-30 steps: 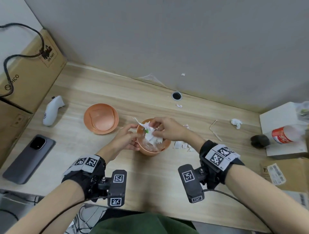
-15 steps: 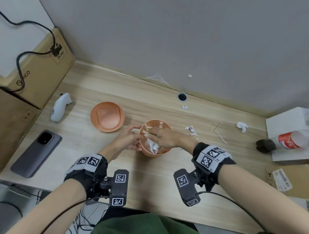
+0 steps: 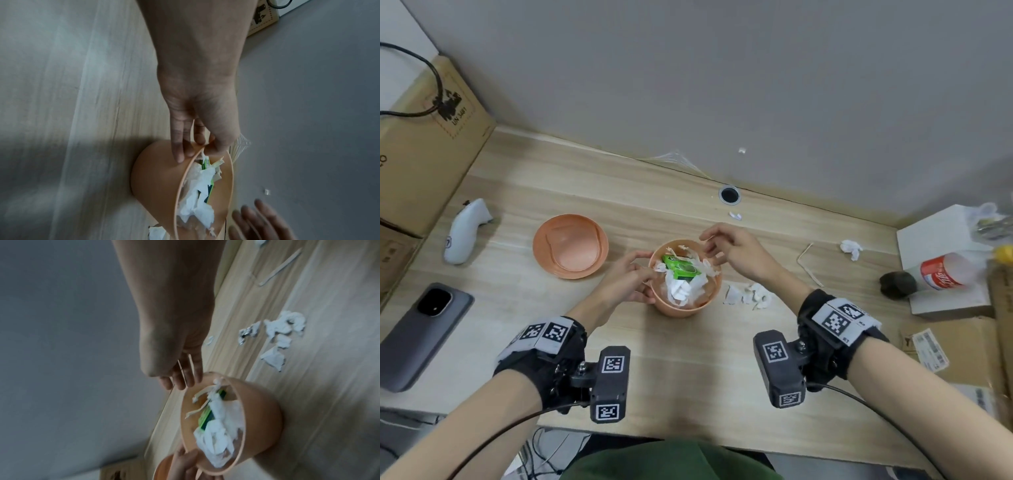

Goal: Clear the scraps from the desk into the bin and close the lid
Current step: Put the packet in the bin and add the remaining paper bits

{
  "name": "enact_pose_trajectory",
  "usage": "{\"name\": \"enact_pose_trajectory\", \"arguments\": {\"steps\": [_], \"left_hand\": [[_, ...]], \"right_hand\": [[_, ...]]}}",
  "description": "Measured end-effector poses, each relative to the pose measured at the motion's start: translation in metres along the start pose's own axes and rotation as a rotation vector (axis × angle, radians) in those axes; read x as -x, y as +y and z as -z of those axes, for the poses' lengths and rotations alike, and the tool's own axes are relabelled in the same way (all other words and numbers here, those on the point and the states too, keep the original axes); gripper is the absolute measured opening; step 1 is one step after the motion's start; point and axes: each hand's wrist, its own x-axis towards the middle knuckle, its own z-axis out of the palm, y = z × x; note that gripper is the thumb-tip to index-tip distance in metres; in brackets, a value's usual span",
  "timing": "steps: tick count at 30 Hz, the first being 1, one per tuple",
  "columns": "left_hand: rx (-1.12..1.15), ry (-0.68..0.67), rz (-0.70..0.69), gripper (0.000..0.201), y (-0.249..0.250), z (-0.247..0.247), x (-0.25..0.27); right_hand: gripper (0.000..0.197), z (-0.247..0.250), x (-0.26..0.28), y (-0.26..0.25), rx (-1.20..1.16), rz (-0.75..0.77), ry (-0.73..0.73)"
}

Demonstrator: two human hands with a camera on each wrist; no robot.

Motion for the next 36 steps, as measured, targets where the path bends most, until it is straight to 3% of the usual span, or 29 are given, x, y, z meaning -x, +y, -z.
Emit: {"name": "enact_pose_trajectory", "arguments": {"steps": [3,9,13,17,20,25,28,33,36], "left_hand": [[-0.012,0.008,-0.012,0.044,0.005,-0.009,-0.008],[-0.072,0.007,-0.011,0.041,0.014,-0.016,-0.021],[-0.100,0.014,-0.015,0.043,0.020,-0.020,-0.026],[-0.121,0.036,-0.013,0.040,0.023,-0.023,-0.028],[-0.130,0.031,-0.014,0.037,0.024,-0.022,-0.028],[-0.147,0.037,-0.019,0.038,0.023,-0.020,-0.032],[-0.139,0.041,-0.022,0.039,0.021,-0.022,-0.034],[-0.140,0.032,-0.045,0.041,0.022,-0.026,-0.034],[-0.152,0.025,-0.048,0.040,0.024,-0.026,-0.033]], "right_hand": [[0.030,0.024,0.006,0.036,-0.022,-0.158,0.136],[0.022,0.046,-0.002,0.103,0.266,-0.355,0.171],[0.039,0.050,-0.035,0.109,0.371,-0.318,0.196],[0.068,0.048,-0.078,0.097,0.561,-0.194,0.037],[0.077,0.042,-0.110,0.092,0.677,-0.136,-0.067],[0.063,0.040,-0.122,0.096,0.749,-0.053,-0.149],[0.065,0.049,-0.102,0.110,0.696,-0.105,-0.117],[0.056,0.055,-0.055,0.136,0.588,-0.061,-0.023],[0.058,0.054,-0.041,0.143,0.627,-0.095,0.028]]}}
